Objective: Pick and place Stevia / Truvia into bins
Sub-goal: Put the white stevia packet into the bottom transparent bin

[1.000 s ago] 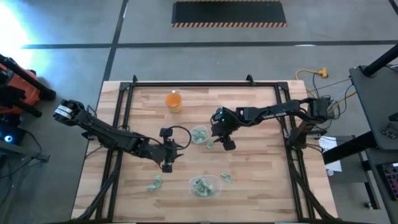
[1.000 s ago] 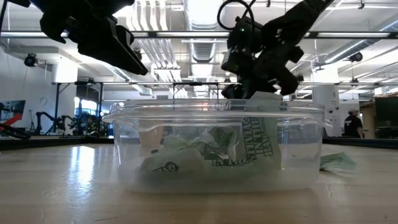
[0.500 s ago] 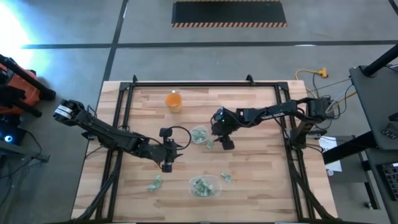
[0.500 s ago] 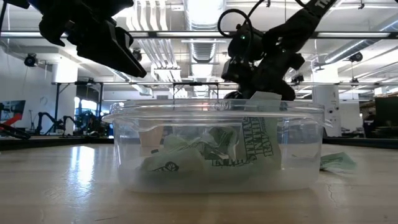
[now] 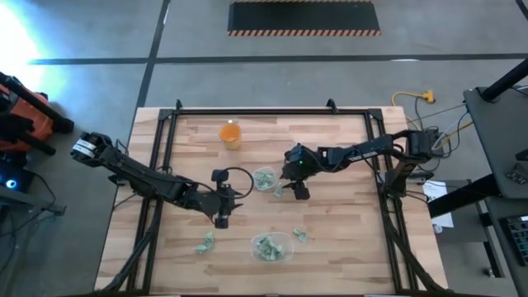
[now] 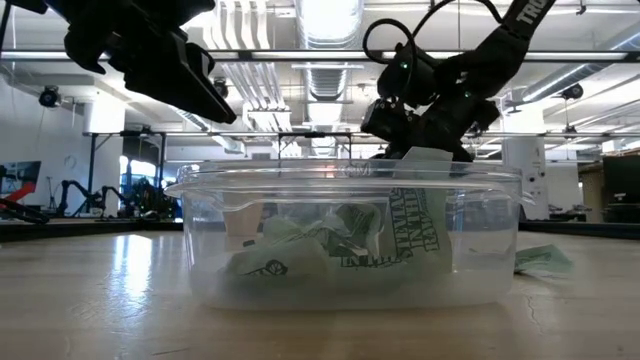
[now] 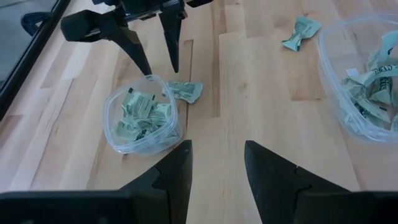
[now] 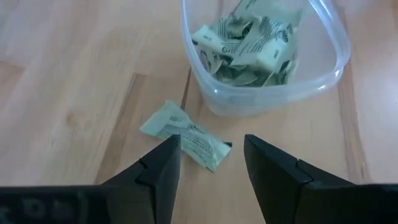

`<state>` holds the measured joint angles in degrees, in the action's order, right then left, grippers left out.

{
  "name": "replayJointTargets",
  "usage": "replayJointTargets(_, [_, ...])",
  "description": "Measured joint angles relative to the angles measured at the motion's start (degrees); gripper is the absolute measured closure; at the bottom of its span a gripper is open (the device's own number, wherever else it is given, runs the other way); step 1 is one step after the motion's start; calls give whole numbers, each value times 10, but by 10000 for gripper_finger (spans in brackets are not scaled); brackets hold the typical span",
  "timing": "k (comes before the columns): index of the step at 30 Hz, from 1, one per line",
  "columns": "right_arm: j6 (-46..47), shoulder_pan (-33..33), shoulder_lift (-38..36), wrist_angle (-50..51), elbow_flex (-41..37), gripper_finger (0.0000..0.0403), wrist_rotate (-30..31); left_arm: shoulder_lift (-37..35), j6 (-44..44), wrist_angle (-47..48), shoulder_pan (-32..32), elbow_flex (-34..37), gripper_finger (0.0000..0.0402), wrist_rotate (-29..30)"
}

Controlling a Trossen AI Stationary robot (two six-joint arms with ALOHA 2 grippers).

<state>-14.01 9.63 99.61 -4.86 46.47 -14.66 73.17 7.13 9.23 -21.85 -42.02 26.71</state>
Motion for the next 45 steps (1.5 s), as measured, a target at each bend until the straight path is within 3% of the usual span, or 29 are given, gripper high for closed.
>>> replayJointTargets(12, [9, -5, 0, -13, -12, 234, 9, 0, 0, -6, 0, 0, 272, 3])
replayJointTargets(28, [33, -9, 67, -42, -4, 239, 6, 0, 0, -7, 0, 0, 272, 3])
replayJointTargets(33, [24, -9, 65, -39, -4, 275, 9, 0, 0, -6, 0, 1, 272, 2])
replayJointTargets(42, [4, -8, 62, -27, -5, 384, -8, 0, 0, -6, 0, 2, 272, 2])
replayJointTargets(45, [3, -9, 51, -10, -6, 393, -9, 0, 0, -6, 0, 2, 272, 2])
